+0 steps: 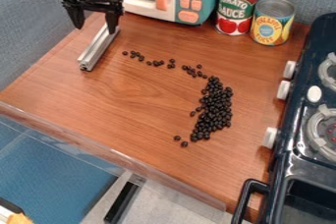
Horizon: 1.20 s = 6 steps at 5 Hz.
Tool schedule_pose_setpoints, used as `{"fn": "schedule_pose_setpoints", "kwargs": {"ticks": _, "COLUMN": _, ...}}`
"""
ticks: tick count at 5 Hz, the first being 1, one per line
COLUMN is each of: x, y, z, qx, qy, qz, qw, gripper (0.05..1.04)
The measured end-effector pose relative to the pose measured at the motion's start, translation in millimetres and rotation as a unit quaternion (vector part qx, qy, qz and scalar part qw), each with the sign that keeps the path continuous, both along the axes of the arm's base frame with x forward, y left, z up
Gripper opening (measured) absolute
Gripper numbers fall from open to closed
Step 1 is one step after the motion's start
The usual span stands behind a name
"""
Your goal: Sweep into pile
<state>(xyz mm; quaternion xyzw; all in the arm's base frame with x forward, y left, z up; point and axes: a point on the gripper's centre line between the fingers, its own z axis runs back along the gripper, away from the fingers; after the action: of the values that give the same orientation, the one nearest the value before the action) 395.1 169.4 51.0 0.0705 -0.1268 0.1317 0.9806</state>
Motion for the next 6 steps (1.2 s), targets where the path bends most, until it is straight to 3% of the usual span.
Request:
{"fn": "schedule_pose_setpoints", "kwargs": {"ticks": 2, "x": -0.6, "y": -2.5, "z": -14.8, "qx": 0.004, "qy": 0.012, "qz": 0.001, "qw": 0.9999, "gripper": 1.0}}
{"fn": "schedule_pose_setpoints", "kwargs": {"ticks": 3, "x": -6.6, "y": -2.8, "z": -22.4, "qx": -0.001, "qy": 0.035, "qz": 0.005, "qw": 0.9994, "gripper": 0.952}}
{"fn": "schedule_pose_setpoints", "kwargs": {"ticks": 5, "x": -4.3, "y": 2.1, "z": -26.7, "qx": 0.004, "qy": 0.04, "qz": 0.019, "qw": 0.999, "gripper": 0.388}}
{"fn": "schedule_pose_setpoints", "kwargs": {"ticks": 6, "x": -3.7, "y": 2.5, "z": -27.6, "qx": 0.009, "qy": 0.037, "qz": 0.022, "qw": 0.999, "gripper": 0.372}}
